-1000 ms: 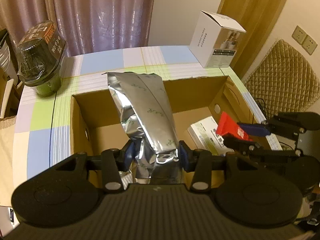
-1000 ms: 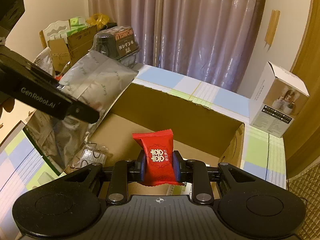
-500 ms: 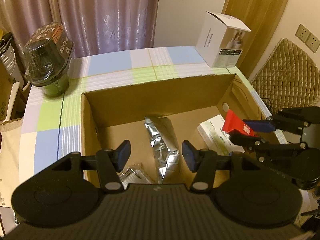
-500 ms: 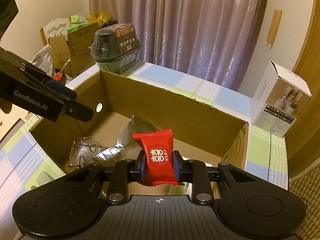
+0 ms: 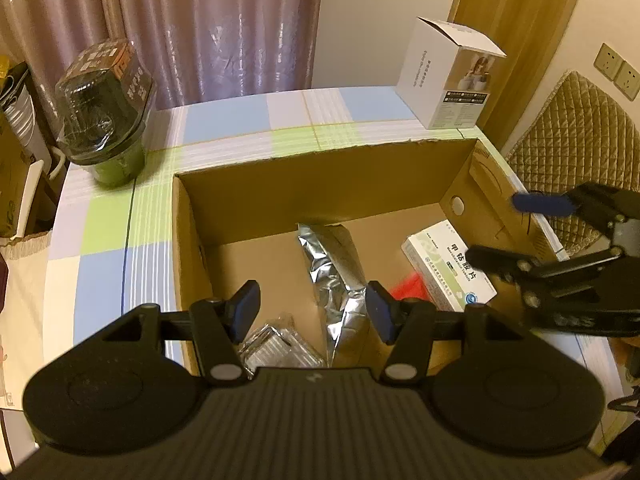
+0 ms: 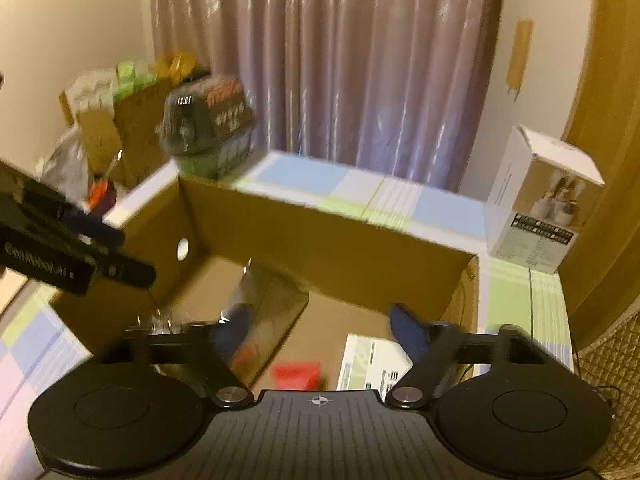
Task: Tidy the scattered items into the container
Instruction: 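Withdraw both tools from the box toward the remaining items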
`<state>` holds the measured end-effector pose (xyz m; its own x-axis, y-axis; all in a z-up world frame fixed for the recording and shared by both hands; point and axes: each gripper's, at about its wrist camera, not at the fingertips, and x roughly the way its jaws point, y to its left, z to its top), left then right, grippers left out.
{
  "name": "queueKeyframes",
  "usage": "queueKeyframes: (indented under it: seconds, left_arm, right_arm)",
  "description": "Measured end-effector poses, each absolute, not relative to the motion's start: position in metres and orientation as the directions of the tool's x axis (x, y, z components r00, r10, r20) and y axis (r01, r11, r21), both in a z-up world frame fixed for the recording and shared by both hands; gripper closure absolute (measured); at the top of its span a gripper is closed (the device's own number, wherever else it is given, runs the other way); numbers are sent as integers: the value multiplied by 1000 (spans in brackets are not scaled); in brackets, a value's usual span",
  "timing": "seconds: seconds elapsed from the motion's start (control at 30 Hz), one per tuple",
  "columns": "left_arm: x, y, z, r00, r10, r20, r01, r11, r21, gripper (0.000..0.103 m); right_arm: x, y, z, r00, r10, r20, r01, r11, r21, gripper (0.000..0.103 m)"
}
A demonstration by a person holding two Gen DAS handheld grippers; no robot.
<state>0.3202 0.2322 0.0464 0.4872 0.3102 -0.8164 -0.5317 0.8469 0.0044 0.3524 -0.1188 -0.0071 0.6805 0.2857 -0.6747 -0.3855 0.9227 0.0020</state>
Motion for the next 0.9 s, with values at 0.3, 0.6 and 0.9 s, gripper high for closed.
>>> queueKeyframes:
  seconds: [0.3, 0.6, 0.9]
  left_arm:
    - [306, 221, 45, 483, 311, -819, -533, 846, 7, 45]
    - [278, 185, 52, 492, 329, -806, -531, 847, 22, 39]
    - [231, 135, 50, 488, 327, -809, -538, 843, 16, 32]
  right_arm:
    - [333, -124, -2, 693, 272, -667, -377, 926, -14, 22]
    - [273, -118, 14, 728, 277, -627, -391, 919, -48, 22]
    - [203, -121, 3, 690, 276, -669, -399, 917, -33, 22]
